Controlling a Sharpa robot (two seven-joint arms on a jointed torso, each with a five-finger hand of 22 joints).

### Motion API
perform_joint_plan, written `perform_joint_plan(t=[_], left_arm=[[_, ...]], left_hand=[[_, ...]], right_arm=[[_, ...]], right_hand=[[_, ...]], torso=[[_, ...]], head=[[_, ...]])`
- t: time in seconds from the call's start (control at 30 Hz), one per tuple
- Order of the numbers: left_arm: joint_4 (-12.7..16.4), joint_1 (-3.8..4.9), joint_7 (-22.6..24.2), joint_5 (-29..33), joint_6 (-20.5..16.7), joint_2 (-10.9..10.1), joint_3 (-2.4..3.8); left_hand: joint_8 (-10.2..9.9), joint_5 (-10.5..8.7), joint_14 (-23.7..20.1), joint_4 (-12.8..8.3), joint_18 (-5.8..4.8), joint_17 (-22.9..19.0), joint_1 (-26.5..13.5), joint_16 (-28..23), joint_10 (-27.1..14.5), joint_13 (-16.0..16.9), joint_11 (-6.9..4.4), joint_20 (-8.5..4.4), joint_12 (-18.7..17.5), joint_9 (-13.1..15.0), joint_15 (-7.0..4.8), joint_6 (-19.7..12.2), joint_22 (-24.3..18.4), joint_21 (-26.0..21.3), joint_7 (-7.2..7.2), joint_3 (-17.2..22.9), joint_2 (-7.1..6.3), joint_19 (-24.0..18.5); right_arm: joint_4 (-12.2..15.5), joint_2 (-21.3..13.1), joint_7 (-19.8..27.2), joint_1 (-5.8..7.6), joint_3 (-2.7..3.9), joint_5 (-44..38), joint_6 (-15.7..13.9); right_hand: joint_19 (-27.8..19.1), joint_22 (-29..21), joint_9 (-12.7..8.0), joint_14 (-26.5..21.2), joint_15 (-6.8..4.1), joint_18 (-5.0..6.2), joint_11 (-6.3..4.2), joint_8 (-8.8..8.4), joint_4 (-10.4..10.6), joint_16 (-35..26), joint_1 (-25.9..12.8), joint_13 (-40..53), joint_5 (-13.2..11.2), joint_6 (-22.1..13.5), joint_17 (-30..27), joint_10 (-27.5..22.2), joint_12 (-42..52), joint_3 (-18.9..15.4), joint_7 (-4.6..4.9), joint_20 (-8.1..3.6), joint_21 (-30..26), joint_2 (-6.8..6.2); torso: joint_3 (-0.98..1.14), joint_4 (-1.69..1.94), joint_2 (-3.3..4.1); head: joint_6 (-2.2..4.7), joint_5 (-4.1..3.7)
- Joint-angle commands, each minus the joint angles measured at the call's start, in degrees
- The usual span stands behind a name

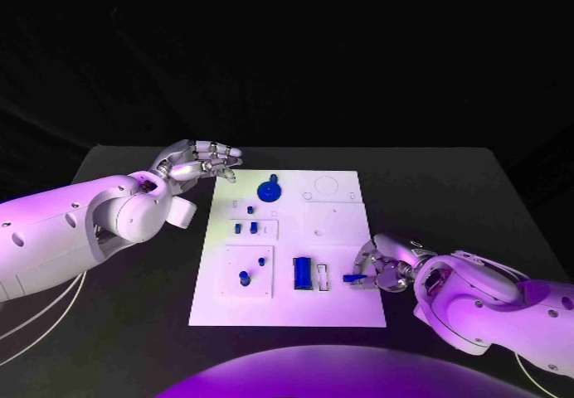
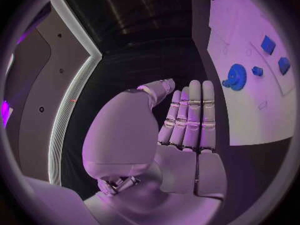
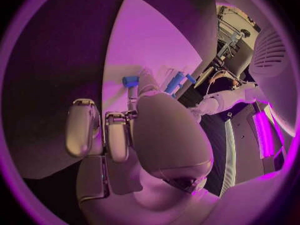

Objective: Assemble the parts on the task board

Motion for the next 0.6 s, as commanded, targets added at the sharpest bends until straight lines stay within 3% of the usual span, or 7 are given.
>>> perform_joint_plan(t=[0.03,0.07,0.2,0.27,0.33,0.37,0.6], left_arm=[[0.1,0.01,0.3,-0.1,0.8,0.1,0.04],[0.1,0.01,0.3,-0.1,0.8,0.1,0.04],[0.1,0.01,0.3,-0.1,0.8,0.1,0.04],[0.1,0.01,0.3,-0.2,0.7,0.1,0.04],[0.1,0.01,0.3,-0.2,0.8,0.1,0.04],[0.1,0.01,0.3,-0.2,0.8,0.1,0.04],[0.2,0.01,0.3,-0.2,0.8,0.2,0.04]], left_hand=[[-0.1,0.17,-0.4,0.0,0.67,-0.1,-0.5,-0.1,-0.5,0.1,-0.02,0.05,0.2,-0.1,0.21,-0.3,-0.1,-0.4,0.92,-0.2,0.24,0.4],[-0.1,0.17,-0.4,0.0,0.67,-0.1,-0.5,-0.1,-0.5,0.1,-0.02,0.05,0.2,-0.1,0.21,-0.3,-0.1,-0.4,0.92,-0.2,0.24,0.4],[-0.1,0.17,-0.4,0.0,0.67,-0.1,-0.5,-0.1,-0.5,0.1,-0.02,0.05,0.2,-0.1,0.21,-0.3,-0.1,-0.4,0.92,-0.2,0.24,0.4],[-0.1,0.17,-0.4,0.0,0.67,-0.1,-0.5,-0.1,-0.5,0.1,-0.02,0.05,0.2,-0.1,0.21,-0.3,-0.1,-0.4,0.92,-0.2,0.24,0.4],[-0.1,0.17,-0.4,0.0,0.67,-0.1,-0.5,-0.1,-0.5,0.1,-0.02,0.05,0.2,-0.1,0.21,-0.3,-0.1,-0.4,0.92,-0.2,0.24,0.4],[-0.1,0.17,-0.4,0.0,0.67,-0.1,-0.5,-0.1,-0.5,0.1,-0.02,0.05,0.2,-0.1,0.21,-0.3,-0.1,-0.4,0.92,-0.2,0.24,0.4],[-0.1,0.17,-0.4,0.0,0.68,-0.1,-0.4,-0.1,-0.5,0.1,-0.03,0.04,0.2,-0.1,0.2,-0.3,-0.1,-0.4,0.92,-0.1,0.36,0.5]], right_arm=[[0.6,0.1,-0.4,0.56,0.02,6.4,-1.2],[0.7,0.1,-0.3,0.68,0.03,6.8,-1.3],[1.1,0.3,-0.2,1.05,0.04,7.9,-1.8],[1.4,0.5,-0.1,1.15,0.04,8.4,-2.1],[1.5,0.7,0.0,1.21,0.05,8.7,-2.3],[1.6,0.8,0.1,1.23,0.05,8.9,-2.4],[1.6,2.2,0.4,1.3,0.05,10.6,-2.3]], right_hand=[[0.6,10.6,0.6,5.0,-0.12,0.28,-0.27,0.23,0.0,0.2,5.5,9.8,-0.2,-0.1,9.2,3.7,-2.5,2.9,0.2,-0.32,0.0,6.58],[0.6,10.6,0.6,5.0,-0.12,0.28,-0.27,0.23,0.0,0.2,5.5,9.8,-0.2,-0.1,9.2,3.7,-2.5,2.9,0.2,-0.32,0.0,6.58],[0.7,10.6,2.0,5.0,0.2,0.33,-0.32,0.45,-0.1,0.2,-1.8,9.9,-0.4,0.0,9.2,3.7,-2.5,19.2,0.48,-0.29,0.0,0.3],[0.7,10.6,3.0,5.0,0.03,0.25,-0.32,0.85,-0.9,0.2,-5.4,10.0,-0.6,-0.1,9.4,3.8,-2.5,27.6,0.36,-0.07,0.0,-3.66],[0.7,10.6,3.2,5.1,0.07,0.26,-0.15,1.01,-0.9,0.2,-6.5,10.0,-0.7,-0.1,9.4,3.8,-2.5,29.2,0.38,-0.16,0.2,-4.3],[0.8,10.6,4.2,5.1,0.04,0.26,-0.12,1.52,-2.0,0.3,-9.3,10.1,-0.9,-0.2,9.5,3.9,-2.4,34.4,0.36,-0.14,0.1,-6.29],[0.9,10.7,4.8,5.1,0.05,0.2,-0.08,1.89,-2.4,0.4,-12.5,10.2,-1.0,-0.2,9.8,4.0,-2.3,36.7,0.4,-0.12,0.5,-6.86]], torso=[[-0.03,0.03,0.0],[-0.03,0.03,0.01],[-0.02,0.03,-0.01],[0.0,0.01,0.02],[0.0,0.0,0.02],[0.0,0.0,0.02],[0.02,-0.01,0.05]], head=[[0.0,0.1],[0.0,0.1],[-0.08,0.16],[-0.12,0.17],[-0.13,0.17],[-0.15,0.16],[-0.28,0.1]])
